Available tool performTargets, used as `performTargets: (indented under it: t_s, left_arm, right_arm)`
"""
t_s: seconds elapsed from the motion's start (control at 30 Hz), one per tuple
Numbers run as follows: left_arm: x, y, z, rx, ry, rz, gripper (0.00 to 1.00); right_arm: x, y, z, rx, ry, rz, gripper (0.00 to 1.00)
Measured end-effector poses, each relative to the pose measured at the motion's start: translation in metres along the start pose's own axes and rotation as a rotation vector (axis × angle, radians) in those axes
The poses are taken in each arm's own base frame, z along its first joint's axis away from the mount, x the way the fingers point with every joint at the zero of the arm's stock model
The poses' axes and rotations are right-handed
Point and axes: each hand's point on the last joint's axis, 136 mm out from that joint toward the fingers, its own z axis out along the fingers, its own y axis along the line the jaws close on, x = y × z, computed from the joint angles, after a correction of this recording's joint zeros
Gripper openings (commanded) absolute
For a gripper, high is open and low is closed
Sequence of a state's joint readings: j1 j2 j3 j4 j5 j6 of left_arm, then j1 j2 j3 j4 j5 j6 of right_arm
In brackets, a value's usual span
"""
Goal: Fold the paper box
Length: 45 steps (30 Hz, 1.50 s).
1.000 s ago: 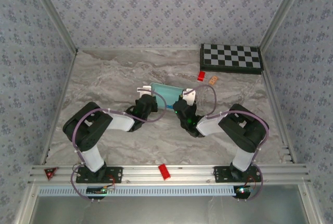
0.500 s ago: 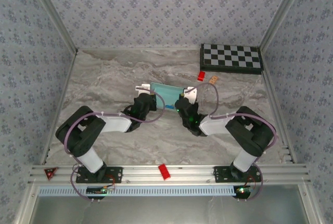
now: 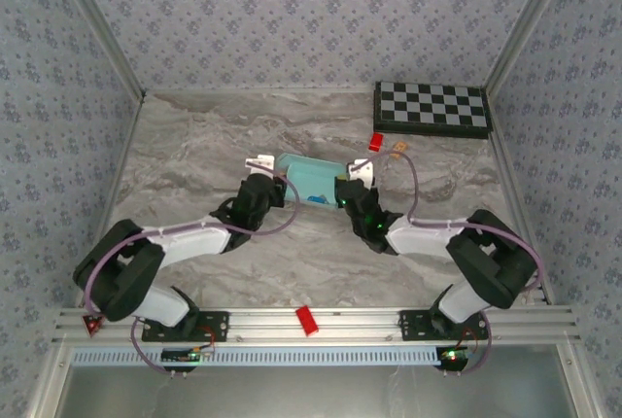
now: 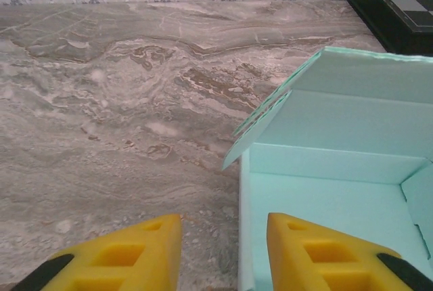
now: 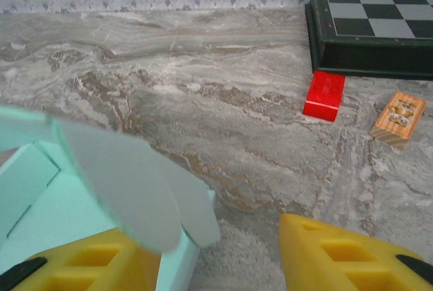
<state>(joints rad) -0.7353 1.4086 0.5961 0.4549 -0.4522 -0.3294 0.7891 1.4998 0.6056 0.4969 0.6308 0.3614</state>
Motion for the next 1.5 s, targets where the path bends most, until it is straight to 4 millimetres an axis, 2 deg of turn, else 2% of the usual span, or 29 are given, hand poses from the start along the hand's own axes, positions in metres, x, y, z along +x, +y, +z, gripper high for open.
performTargets:
  t_s: [0.17,0.3,0.4,0.47,0.57,0.67,0.77,0.93,1.2,1.37,1.5]
  left_arm:
    - [-0.012,0.016,-0.018,-0.042,-0.004,-0.003,0.4]
    - [-0.013,0.052,-0.021,-0.119,0.035,-0.051,0.42]
    - [-0.007,0.077,-0.019,-0.147,0.089,-0.076,0.52]
    - [-0.002,0.084,-0.017,-0.123,0.125,-0.066,0.59]
    - [0.002,0.085,-0.013,-0.05,0.166,-0.031,0.62]
    - [0.002,0.084,-0.003,0.035,0.209,0.004,0.61]
    - [-0.003,0.08,0.012,0.112,0.229,0.047,0.59]
    - [-0.005,0.071,0.03,0.242,0.246,0.098,0.46]
    - [-0.013,0.077,0.063,0.263,0.265,0.027,0.37]
    - [-0.02,0.072,0.082,0.282,0.296,-0.015,0.33]
    - [-0.018,0.062,0.09,0.308,0.331,-0.04,0.32]
  right_arm:
    - [0.005,-0.013,-0.014,-0.039,0.049,-0.016,0.51]
    - [-0.002,-0.027,-0.023,-0.072,0.085,-0.004,0.51]
    - [-0.007,-0.04,-0.026,-0.115,0.122,0.018,0.51]
    - [-0.005,-0.051,-0.025,-0.146,0.159,0.027,0.51]
    - [0.004,-0.062,-0.023,-0.194,0.244,0.027,0.5]
    - [0.006,-0.065,-0.023,-0.262,0.302,0.001,0.45]
    - [0.002,-0.056,-0.025,-0.35,0.322,-0.046,0.44]
    - [-0.004,-0.043,-0.022,-0.461,0.347,-0.097,0.4]
    - [0.003,-0.031,-0.006,-0.538,0.396,-0.123,0.35]
    - [0.001,-0.027,0.005,-0.542,0.407,-0.122,0.32]
    - [-0.004,-0.021,0.014,-0.548,0.406,-0.12,0.3]
